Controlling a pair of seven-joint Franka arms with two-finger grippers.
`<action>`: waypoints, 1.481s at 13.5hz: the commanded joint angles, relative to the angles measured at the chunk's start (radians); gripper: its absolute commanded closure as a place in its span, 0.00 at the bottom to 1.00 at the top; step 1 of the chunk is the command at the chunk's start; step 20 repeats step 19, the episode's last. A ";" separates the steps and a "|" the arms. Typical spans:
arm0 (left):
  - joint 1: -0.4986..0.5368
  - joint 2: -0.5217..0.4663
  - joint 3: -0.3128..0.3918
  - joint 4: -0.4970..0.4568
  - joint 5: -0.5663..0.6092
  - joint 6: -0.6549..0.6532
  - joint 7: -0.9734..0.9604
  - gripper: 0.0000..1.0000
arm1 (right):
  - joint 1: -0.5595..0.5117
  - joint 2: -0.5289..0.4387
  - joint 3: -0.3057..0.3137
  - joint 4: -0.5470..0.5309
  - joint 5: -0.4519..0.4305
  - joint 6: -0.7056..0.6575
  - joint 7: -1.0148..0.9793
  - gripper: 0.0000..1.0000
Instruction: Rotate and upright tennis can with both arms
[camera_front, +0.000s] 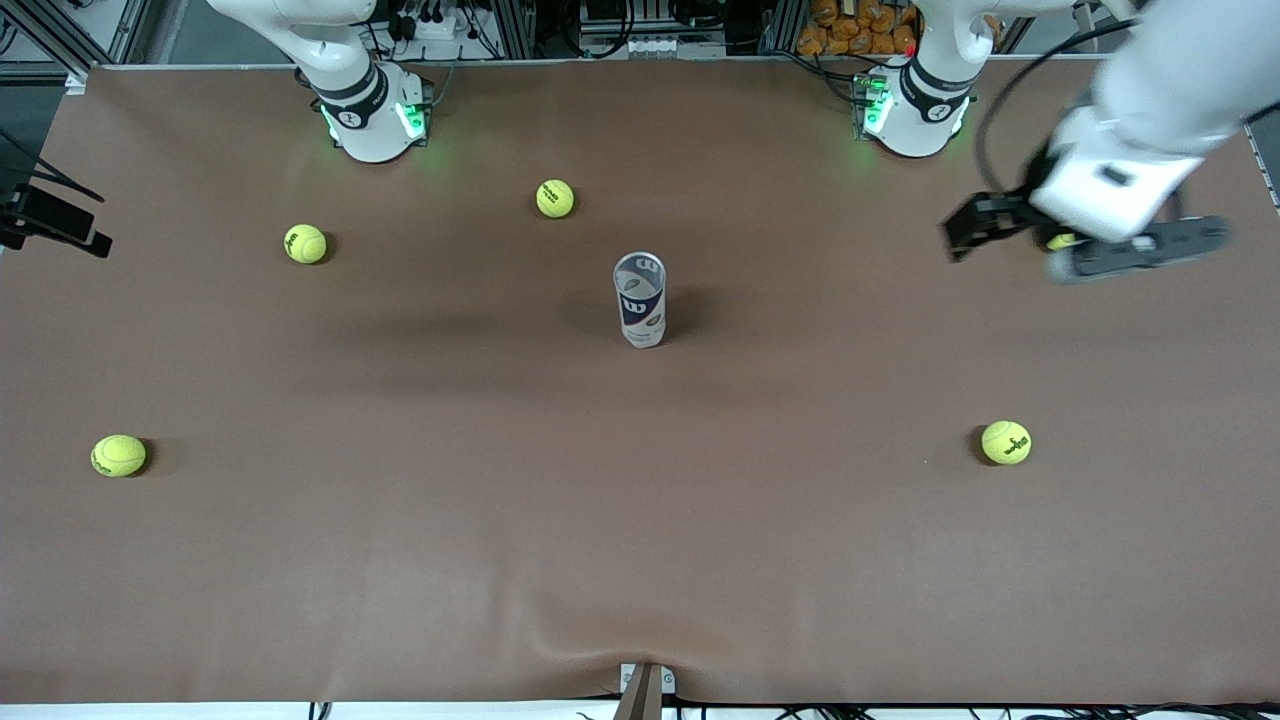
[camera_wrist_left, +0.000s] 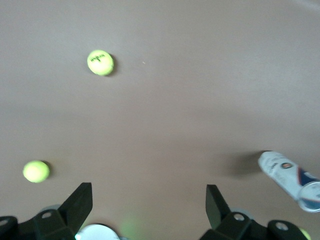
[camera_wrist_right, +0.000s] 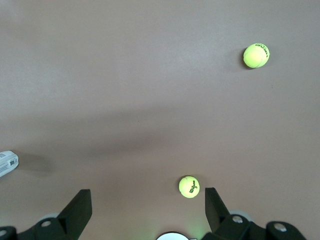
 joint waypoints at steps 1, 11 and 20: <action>0.062 -0.059 -0.013 -0.048 0.015 -0.001 0.127 0.00 | -0.022 -0.009 0.013 0.001 0.021 -0.001 -0.011 0.00; 0.058 -0.235 0.119 -0.273 -0.014 0.090 0.193 0.00 | -0.022 -0.009 0.013 0.001 0.021 -0.002 -0.011 0.00; 0.035 -0.225 0.121 -0.250 -0.006 0.073 0.187 0.00 | -0.016 -0.005 0.013 0.001 0.021 -0.002 -0.011 0.00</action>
